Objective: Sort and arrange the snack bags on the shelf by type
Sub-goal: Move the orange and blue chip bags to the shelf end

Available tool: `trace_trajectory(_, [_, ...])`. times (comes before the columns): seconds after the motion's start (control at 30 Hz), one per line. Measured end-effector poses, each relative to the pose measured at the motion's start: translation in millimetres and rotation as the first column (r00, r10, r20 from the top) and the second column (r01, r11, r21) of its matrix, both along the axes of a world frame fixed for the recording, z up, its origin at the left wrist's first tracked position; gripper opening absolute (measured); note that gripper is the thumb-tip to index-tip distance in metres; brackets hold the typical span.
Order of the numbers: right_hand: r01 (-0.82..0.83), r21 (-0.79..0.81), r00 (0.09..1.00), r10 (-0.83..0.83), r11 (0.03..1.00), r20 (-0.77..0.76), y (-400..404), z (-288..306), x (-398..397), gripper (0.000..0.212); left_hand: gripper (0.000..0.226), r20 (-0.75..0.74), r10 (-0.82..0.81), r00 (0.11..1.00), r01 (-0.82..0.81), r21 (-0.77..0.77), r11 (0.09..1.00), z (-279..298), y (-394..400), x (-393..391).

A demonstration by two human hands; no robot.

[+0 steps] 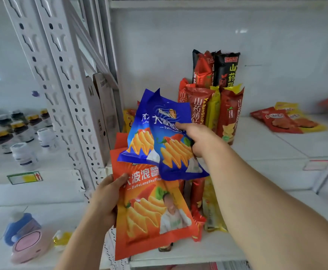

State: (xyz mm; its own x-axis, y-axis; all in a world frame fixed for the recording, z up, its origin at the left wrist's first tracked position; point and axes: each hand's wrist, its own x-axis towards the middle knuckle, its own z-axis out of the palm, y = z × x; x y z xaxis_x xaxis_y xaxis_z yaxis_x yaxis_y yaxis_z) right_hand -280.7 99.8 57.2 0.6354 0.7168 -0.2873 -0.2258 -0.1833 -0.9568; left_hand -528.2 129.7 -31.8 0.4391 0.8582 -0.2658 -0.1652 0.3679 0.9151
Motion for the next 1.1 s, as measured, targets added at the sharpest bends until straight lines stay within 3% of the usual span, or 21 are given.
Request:
trace_trajectory(0.2, [0.011, -0.007, 0.999, -0.011, 1.000, -0.044, -58.9, -4.3, -38.6, 0.041, 0.023, -0.011, -0.115, 0.993, 0.115, -0.015, 0.993, -15.7, -30.2, -24.9])
trace_trajectory(0.4, [0.182, -0.036, 0.982, -0.183, 0.983, -0.046, -136.5, -9.8, -15.4, 0.041, 0.024, -0.023, -0.273, 0.962, 0.272, -0.026, 0.962, -25.5, -69.7, 4.3])
trace_trajectory(0.7, [0.400, -0.056, 0.914, -0.402, 0.915, -0.042, -270.2, -11.3, 84.5, 0.040, 0.025, -0.036, -0.459, 0.888, 0.459, -0.004, 0.889, -25.8, -154.7, 125.5])
trace_trajectory(1.1, [0.450, -0.069, 0.887, -0.455, 0.890, -0.078, -412.5, -12.5, 269.4, 0.035, 0.023, -0.043, -0.478, 0.877, 0.478, -0.012, 0.878, -21.5, -289.2, 322.0])
